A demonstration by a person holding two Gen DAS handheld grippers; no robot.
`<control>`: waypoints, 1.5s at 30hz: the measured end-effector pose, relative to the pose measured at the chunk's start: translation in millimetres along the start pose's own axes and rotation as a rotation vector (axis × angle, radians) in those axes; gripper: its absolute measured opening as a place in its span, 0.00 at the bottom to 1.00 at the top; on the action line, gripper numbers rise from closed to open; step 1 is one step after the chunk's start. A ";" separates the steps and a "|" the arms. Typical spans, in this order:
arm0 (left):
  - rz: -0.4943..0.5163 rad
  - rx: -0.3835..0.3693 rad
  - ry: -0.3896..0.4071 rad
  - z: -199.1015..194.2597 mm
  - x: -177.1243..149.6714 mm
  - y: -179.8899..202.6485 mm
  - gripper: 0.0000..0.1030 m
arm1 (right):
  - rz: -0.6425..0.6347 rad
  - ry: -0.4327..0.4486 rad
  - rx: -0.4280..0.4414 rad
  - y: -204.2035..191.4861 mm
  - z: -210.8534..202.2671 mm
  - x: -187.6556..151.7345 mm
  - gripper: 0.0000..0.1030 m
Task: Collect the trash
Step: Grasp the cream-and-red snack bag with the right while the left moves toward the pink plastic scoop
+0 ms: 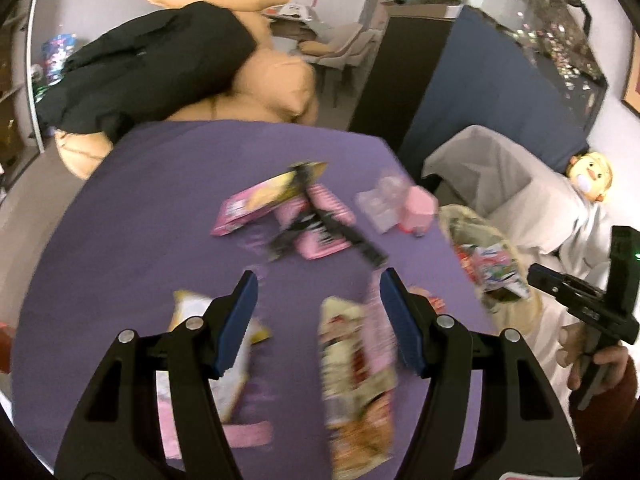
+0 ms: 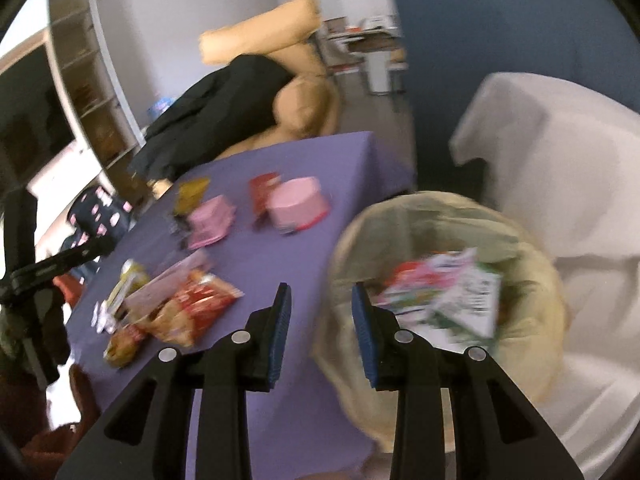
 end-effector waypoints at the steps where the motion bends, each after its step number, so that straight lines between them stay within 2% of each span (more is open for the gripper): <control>1: -0.007 0.012 -0.004 -0.8 -3.5 -7.0 0.59 | -0.016 -0.010 0.008 -8.3 4.1 -1.9 0.30; 5: -0.025 0.063 -0.026 -3.5 -20.9 -32.6 0.59 | -0.092 -0.060 0.071 -53.2 21.6 -11.3 0.30; 10: -0.051 0.089 -0.039 -4.2 -29.2 -50.6 0.59 | -0.187 -0.147 0.141 -108.7 43.8 -26.7 0.30; 13: -0.062 0.094 -0.032 -6.5 -31.6 -59.8 0.59 | -0.197 -0.185 0.177 -133.5 50.2 -32.5 0.30; 17: -0.090 0.083 -0.013 -12.2 -33.8 -72.4 0.59 | -0.180 -0.198 0.168 -157.0 54.4 -33.8 0.31; 20: -0.113 0.074 0.001 -16.7 -36.7 -81.6 0.59 | -0.121 -0.170 0.163 -169.7 57.9 -30.2 0.40; 23: -0.134 0.054 0.012 -19.3 -39.0 -87.9 0.59 | -0.115 -0.174 0.109 -176.2 70.4 -36.2 0.44; 27: -0.136 0.024 0.018 -22.2 -45.7 -89.7 0.59 | -0.138 -0.245 0.020 -176.6 94.9 -52.4 0.44; 30: -0.131 0.011 0.015 -23.9 -51.9 -90.2 0.59 | -0.115 -0.266 0.040 -173.3 98.6 -54.4 0.44; 31: -0.131 0.007 0.014 -25.0 -54.4 -91.0 0.59 | -0.113 -0.265 0.044 -172.3 98.5 -54.2 0.41; 32: -0.133 0.004 0.014 -26.3 -56.1 -91.5 0.59 | -0.119 -0.260 0.043 -171.3 98.3 -53.1 0.31; 35: -0.142 -0.006 0.011 -29.6 -60.4 -93.7 0.59 | -0.138 -0.241 0.027 -165.8 97.2 -49.3 0.22; 45: -0.141 -0.030 -0.054 -31.1 -76.5 -98.7 0.59 | -0.073 -0.152 0.051 -136.4 82.3 -16.9 0.20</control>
Point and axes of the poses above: each gripper's, at about its wrist camera, not at the fingertips, and z roughly the way its jaws point, y to its right, x to its top, the point moved 7 cm from there along z, roughly the way its jaws point, and after that the axes turned 4 degrees about z, right-handed, at the moved point
